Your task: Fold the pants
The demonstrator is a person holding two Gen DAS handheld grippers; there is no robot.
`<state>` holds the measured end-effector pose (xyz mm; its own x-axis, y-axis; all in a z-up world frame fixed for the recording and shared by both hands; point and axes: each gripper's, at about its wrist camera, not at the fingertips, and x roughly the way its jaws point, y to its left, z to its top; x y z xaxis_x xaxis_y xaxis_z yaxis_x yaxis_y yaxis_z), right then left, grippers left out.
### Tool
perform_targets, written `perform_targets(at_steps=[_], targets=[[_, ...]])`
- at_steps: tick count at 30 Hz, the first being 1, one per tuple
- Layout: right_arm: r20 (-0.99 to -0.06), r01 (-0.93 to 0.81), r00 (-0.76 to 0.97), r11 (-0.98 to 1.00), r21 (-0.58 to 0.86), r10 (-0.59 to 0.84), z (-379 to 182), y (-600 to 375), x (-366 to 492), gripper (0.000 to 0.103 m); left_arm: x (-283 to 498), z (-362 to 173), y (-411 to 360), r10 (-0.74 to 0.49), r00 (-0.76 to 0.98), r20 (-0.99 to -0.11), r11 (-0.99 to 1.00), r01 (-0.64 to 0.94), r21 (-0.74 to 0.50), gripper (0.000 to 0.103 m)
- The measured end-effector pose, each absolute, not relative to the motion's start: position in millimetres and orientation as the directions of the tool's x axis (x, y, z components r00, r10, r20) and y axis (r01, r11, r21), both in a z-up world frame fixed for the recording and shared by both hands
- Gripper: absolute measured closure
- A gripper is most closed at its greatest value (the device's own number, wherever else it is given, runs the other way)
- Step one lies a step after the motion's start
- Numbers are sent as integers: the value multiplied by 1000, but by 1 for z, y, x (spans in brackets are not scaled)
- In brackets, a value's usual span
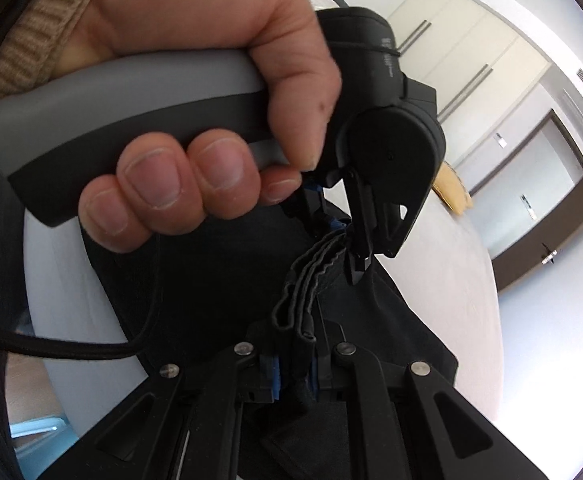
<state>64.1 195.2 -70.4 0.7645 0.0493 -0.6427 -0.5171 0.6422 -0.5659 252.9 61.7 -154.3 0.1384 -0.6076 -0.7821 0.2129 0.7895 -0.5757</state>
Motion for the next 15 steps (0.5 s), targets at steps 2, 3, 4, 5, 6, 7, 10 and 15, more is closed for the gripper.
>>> perform_targets(at_steps=[2, 3, 4, 5, 6, 7, 10, 15], targets=[[-652, -541, 755, 627, -561, 67, -76, 207, 66, 92, 257, -157, 81, -591, 147, -793, 803, 198, -562, 95], [-656, -551, 751, 619, -560, 75, -78, 212, 67, 92, 261, -159, 88, -586, 148, -797, 808, 190, -558, 95], [-665, -564, 742, 612, -554, 83, -80, 216, 68, 92, 262, -160, 94, -582, 148, -800, 811, 185, -555, 95], [-674, -575, 733, 609, -547, 87, -82, 219, 70, 92, 263, -160, 101, -578, 148, -802, 814, 182, -552, 95], [-681, -582, 727, 606, -542, 89, -85, 221, 71, 92, 265, -161, 107, -573, 148, -806, 817, 179, -548, 95], [-686, -588, 722, 602, -540, 91, -87, 221, 71, 92, 265, -160, 107, -571, 148, -807, 818, 177, -547, 95], [-698, -603, 710, 589, -538, 90, -92, 217, 71, 91, 265, -159, 115, -570, 149, -808, 819, 181, -544, 95], [-733, -626, 676, 587, -513, 80, -99, 222, 80, 90, 262, -167, 141, -566, 154, -810, 822, 172, -542, 89]])
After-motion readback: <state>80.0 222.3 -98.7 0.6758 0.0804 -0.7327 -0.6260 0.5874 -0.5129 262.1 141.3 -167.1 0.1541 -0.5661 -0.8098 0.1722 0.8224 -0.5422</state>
